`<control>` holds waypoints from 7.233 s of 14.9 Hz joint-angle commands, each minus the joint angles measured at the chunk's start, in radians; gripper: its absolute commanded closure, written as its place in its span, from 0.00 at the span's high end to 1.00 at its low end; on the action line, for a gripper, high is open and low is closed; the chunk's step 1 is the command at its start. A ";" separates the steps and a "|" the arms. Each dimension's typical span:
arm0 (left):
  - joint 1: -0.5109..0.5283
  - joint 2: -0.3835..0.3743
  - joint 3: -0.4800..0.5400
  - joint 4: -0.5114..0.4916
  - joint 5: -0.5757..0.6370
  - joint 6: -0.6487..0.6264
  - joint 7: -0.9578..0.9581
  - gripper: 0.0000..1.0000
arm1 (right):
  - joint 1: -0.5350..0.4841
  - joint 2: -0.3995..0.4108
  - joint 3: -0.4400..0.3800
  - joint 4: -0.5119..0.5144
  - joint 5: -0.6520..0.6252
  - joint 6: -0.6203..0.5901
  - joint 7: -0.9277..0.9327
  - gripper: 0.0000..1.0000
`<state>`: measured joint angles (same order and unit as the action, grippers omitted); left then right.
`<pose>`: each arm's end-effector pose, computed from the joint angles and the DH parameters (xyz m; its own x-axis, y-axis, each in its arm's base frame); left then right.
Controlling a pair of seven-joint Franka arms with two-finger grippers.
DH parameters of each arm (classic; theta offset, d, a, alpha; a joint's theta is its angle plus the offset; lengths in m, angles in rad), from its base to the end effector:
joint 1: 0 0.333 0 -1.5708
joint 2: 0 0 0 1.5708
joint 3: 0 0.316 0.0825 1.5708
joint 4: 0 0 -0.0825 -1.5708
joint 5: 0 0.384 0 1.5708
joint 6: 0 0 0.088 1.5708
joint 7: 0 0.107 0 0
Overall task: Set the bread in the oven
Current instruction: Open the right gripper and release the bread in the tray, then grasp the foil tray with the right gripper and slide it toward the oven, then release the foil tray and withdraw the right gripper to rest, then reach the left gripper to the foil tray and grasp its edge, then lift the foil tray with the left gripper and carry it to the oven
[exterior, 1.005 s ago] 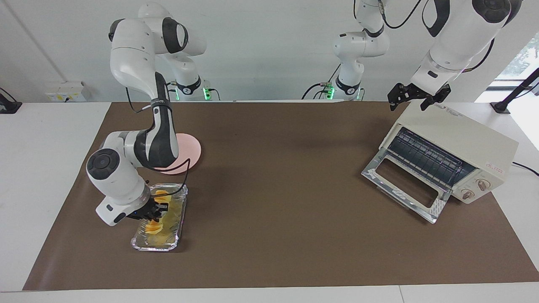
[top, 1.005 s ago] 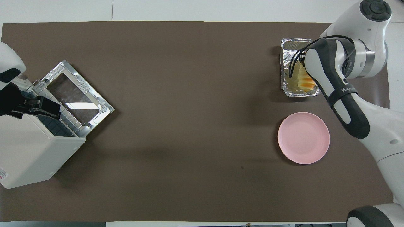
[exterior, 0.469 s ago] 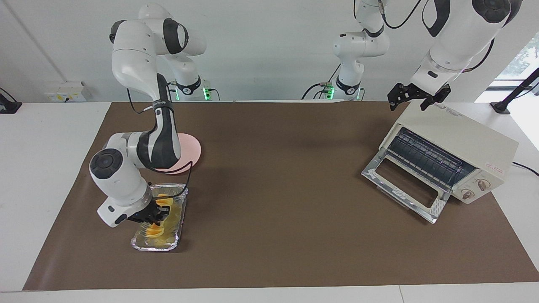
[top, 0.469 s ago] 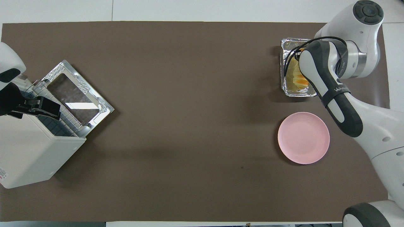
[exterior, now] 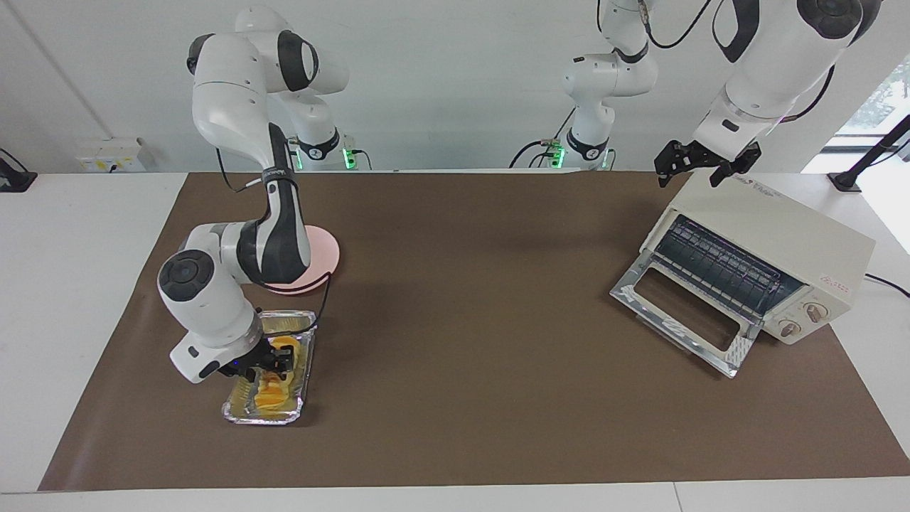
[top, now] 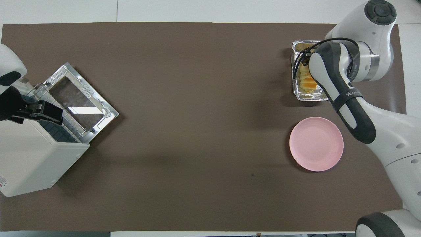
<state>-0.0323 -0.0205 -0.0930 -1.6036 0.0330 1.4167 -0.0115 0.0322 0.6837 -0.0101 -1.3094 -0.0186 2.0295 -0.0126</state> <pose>0.5263 -0.0628 0.6083 0.9805 -0.1065 -0.1652 -0.1140 -0.9928 -0.0368 0.7393 0.0170 0.3400 0.9983 0.0454 0.0360 0.0446 -0.9987 0.0238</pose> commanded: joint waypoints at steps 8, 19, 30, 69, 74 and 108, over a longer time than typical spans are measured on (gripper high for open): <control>0.011 -0.029 -0.002 -0.027 -0.015 0.001 0.010 1.00 | -0.087 -0.044 0.001 -0.056 -0.004 0.004 -0.141 1.00; 0.011 -0.029 -0.002 -0.027 -0.015 0.001 0.010 1.00 | -0.087 -0.104 0.001 -0.252 0.003 0.215 -0.135 0.00; 0.011 -0.029 -0.002 -0.027 -0.015 0.001 0.010 1.00 | -0.084 -0.118 0.015 -0.150 0.017 0.028 -0.132 0.00; 0.011 -0.029 -0.002 -0.027 -0.015 0.001 0.010 1.00 | 0.323 -0.301 -0.002 -0.301 0.088 0.040 0.592 1.00; 0.009 -0.029 -0.002 -0.025 -0.015 0.007 0.010 1.00 | 0.152 -0.436 -0.004 -0.303 0.088 -0.130 0.391 1.00; -0.640 0.639 -0.050 0.220 0.107 0.531 -0.803 0.92 | -0.193 -0.771 -0.005 -0.310 -0.040 -0.603 -0.213 1.00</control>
<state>-0.6624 0.6222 -0.1587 -1.3544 0.1171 1.9146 -0.7949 -0.1386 -0.0801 -0.0286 -1.6046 -0.0451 1.4021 -0.2116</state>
